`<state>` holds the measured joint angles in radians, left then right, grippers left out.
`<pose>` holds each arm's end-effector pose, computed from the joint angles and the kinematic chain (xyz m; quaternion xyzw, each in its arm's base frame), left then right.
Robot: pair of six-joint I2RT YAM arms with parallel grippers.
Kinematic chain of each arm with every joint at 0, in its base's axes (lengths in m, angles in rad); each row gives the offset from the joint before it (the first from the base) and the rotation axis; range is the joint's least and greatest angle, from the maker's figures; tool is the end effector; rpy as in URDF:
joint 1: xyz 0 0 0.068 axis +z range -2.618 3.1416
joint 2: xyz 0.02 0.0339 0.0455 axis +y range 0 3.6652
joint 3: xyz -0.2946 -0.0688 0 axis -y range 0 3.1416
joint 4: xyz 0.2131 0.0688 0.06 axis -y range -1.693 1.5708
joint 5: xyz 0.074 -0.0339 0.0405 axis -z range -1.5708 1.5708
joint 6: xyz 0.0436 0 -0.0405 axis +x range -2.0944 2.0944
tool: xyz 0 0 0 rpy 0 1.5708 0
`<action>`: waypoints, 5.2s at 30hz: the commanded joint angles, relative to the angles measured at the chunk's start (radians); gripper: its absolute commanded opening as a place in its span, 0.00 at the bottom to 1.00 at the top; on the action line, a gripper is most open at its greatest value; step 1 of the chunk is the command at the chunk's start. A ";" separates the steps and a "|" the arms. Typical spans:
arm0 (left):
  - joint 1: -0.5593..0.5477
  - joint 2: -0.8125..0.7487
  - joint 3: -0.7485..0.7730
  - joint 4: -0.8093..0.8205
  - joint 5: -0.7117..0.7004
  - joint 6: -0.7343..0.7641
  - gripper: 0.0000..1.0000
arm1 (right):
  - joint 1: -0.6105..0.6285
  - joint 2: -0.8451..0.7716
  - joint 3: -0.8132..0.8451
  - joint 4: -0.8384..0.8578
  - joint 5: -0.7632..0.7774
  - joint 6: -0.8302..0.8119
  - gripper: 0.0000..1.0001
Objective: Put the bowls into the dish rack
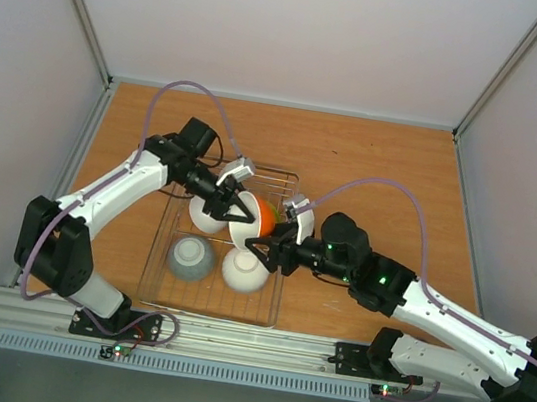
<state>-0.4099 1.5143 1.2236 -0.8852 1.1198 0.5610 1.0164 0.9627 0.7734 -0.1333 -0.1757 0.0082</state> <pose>0.2233 -0.1398 0.3182 0.4798 0.6862 -0.5068 0.2050 0.0899 0.1597 0.3370 -0.4353 0.6830 0.3474 0.4725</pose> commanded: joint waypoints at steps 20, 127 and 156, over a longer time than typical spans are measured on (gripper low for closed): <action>0.086 -0.407 -0.239 0.548 -0.600 -0.341 0.81 | 0.125 0.191 0.351 -0.571 0.237 -0.282 0.01; 0.097 -0.360 -0.233 0.550 -0.660 -0.342 0.87 | 0.448 0.648 0.531 -1.004 0.596 -0.368 0.92; 0.096 -0.347 -0.220 0.517 -0.623 -0.334 0.87 | 0.137 0.454 0.474 -0.806 0.552 -0.124 0.43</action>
<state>-0.3199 1.1667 0.9924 -0.3923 0.4702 0.2142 1.1736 1.4883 1.2804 -1.0023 0.5091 -0.1444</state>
